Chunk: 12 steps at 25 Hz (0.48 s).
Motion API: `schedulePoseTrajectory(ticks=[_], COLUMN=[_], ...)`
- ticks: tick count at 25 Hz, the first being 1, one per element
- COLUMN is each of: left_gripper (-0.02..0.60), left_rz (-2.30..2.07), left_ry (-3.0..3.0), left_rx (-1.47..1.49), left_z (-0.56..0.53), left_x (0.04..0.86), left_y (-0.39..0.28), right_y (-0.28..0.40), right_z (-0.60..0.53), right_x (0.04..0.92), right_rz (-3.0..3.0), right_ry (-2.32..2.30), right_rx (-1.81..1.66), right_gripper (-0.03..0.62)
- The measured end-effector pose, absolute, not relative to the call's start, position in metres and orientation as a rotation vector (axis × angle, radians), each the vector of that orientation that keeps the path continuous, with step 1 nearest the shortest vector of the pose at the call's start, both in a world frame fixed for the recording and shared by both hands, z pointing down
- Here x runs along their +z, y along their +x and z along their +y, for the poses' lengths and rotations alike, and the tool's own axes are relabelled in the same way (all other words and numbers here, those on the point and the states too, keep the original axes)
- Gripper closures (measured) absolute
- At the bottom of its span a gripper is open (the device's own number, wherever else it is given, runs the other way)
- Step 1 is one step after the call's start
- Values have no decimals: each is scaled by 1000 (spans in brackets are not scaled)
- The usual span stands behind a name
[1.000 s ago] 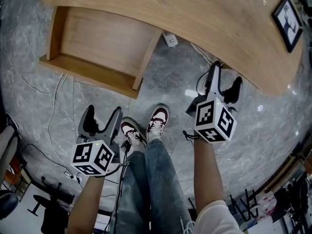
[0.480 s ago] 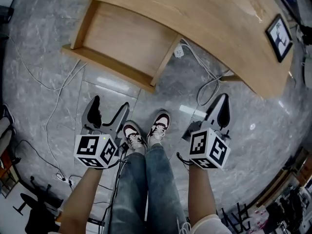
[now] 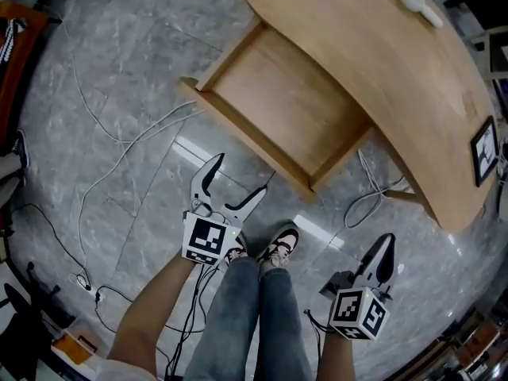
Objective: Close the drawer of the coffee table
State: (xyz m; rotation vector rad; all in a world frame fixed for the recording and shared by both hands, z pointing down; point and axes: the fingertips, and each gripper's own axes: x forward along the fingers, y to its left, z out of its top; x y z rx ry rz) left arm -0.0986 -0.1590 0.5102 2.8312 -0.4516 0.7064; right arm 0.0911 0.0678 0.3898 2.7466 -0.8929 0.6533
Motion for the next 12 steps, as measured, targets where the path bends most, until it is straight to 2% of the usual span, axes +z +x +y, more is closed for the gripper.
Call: schedulePoseTrajectory(ticks=[7,12], left_gripper=[152,153], left_rz=[-390,-374], left_ry=[2956,2985], left_rx=[668,579], left_z=[-190,-199], left_x=[572,583], left_y=[-86,-78], right_y=[95,103], right_z=[41,40], right_x=[434,459], right_rz=[-986,-967], right_ry=[2659,2665], right_rx=[591,615], right_gripper=[594,594])
